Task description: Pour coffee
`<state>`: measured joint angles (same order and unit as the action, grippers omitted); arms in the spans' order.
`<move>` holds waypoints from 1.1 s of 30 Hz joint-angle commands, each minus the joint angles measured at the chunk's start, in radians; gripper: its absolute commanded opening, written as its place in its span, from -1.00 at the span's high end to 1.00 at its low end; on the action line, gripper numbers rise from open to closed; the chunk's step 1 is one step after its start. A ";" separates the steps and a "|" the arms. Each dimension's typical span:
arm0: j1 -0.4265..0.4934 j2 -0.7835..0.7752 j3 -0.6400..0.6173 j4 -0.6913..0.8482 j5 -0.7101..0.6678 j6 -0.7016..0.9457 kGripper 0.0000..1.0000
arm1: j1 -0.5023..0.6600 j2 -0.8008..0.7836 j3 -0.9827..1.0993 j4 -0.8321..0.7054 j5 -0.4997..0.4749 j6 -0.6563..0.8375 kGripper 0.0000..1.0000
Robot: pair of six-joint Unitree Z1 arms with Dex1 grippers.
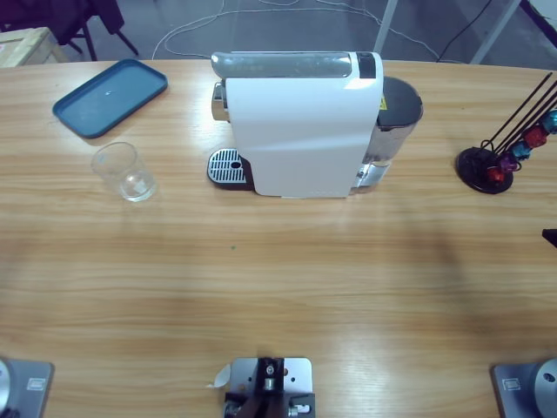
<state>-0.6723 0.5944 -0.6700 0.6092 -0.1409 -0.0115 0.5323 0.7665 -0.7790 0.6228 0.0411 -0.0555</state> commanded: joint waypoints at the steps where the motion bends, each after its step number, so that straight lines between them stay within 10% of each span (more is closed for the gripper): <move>1: -0.011 0.024 -0.002 0.000 0.014 0.005 -1.00 | -0.008 0.021 0.015 0.012 -0.013 -0.004 -1.00; 11: -0.010 0.057 -0.017 0.008 0.002 0.003 -1.00 | -0.008 0.014 0.015 0.013 -0.013 -0.004 -1.00; 17: -0.011 0.328 -0.298 0.050 -0.002 -0.137 -1.00 | -0.008 0.013 0.015 0.014 -0.013 -0.004 -1.00; 25: 0.083 0.785 -0.529 -0.127 -0.306 -0.613 -1.00 | -0.008 0.008 0.018 0.011 -0.013 -0.004 -1.00; 33: 0.165 1.067 -0.615 -0.210 -0.540 -0.717 -0.99 | -0.008 0.005 0.018 0.009 -0.010 0.002 -1.00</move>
<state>-0.5439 1.4736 -1.2369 0.4334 -0.6033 -0.6578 0.5316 0.7665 -0.7791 0.6232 0.0411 -0.0555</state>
